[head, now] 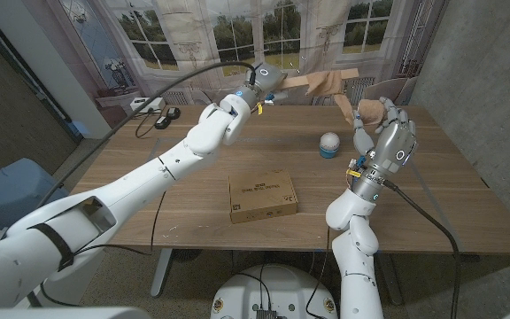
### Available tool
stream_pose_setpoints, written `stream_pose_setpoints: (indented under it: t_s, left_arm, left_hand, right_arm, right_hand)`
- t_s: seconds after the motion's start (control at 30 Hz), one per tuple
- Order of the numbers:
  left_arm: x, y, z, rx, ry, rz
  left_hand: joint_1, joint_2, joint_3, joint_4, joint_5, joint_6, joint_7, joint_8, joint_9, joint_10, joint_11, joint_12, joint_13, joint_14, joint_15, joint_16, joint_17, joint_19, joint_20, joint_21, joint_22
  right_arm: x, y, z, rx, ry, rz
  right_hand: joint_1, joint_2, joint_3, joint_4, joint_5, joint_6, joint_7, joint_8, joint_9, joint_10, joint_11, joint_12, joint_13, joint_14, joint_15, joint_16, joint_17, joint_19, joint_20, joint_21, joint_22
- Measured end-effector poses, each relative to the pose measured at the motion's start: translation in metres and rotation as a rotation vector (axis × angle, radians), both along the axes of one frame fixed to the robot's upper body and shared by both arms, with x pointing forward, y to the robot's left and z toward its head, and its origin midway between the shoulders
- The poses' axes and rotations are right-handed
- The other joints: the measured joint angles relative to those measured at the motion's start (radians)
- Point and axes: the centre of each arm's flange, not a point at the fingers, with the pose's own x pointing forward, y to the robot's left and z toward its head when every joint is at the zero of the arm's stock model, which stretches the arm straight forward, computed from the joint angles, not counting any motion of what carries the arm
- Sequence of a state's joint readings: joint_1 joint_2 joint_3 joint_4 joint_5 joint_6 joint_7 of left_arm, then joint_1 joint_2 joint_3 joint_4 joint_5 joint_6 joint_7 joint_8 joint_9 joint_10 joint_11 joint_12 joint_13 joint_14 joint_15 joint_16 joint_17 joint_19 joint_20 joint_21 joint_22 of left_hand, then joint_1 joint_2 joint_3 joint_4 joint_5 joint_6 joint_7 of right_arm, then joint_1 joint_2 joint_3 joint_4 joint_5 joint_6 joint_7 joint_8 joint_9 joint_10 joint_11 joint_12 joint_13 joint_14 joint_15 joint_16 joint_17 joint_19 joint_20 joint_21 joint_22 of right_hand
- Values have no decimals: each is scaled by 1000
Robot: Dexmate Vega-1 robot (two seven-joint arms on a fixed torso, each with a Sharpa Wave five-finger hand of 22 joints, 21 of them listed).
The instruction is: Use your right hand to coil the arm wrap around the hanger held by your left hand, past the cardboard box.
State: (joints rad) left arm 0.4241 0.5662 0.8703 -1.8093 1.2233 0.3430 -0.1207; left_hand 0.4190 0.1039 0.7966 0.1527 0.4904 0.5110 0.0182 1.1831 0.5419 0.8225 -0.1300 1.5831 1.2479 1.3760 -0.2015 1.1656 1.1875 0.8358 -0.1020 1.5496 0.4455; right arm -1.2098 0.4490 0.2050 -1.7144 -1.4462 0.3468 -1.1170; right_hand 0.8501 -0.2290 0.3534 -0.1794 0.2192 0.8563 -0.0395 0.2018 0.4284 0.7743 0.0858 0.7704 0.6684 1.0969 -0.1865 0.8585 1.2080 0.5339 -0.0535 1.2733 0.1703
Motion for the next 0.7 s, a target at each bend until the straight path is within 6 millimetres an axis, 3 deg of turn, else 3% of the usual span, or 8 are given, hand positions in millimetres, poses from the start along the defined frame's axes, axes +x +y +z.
stream_pose_setpoints:
  t_s: [0.7]
  left_arm:
    - [-2, -17, -6, 180, 9, 80]
  left_hand:
    - [0, 0, -1, -1, 0, 5, -5, -11, -9, -1, -1, 0, 0, -6, -2, -1, -3, 0, 0, 0, 0]
  right_arm:
    - [-18, -1, 30, -107, -107, 0]
  right_hand:
    - [-2, 2, 4, -4, 5, 0, 0, 3, 1, 0, 0, -1, 0, 3, -3, -8, 0, -5, 5, -9, 0]
